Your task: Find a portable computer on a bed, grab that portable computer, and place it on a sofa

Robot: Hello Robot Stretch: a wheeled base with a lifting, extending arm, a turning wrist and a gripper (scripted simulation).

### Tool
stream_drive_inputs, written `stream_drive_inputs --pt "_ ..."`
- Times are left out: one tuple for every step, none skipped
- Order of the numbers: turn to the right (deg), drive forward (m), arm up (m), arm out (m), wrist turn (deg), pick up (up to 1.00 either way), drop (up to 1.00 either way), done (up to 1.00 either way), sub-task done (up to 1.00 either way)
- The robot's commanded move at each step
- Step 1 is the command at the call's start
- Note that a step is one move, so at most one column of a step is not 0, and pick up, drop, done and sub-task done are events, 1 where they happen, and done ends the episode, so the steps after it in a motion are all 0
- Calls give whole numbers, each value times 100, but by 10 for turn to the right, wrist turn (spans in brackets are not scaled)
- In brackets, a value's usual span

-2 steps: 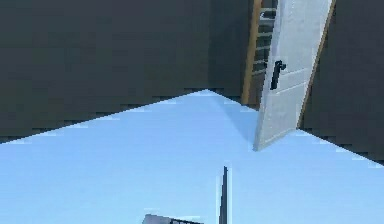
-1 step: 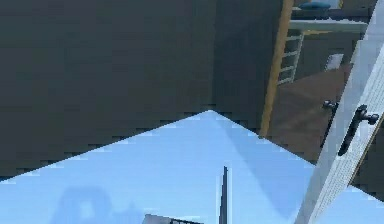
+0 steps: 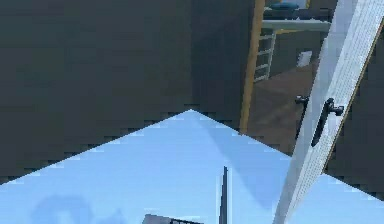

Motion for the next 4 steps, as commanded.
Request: stream_drive_inputs --pt "0 90 0 0 0 0 0 0 0" --pt "210 0 0 0 0 0 0 0 0" --pt "0 40 0 0 0 0 0 0 0" --pt "300 0 0 0 0 0 0 0 0"
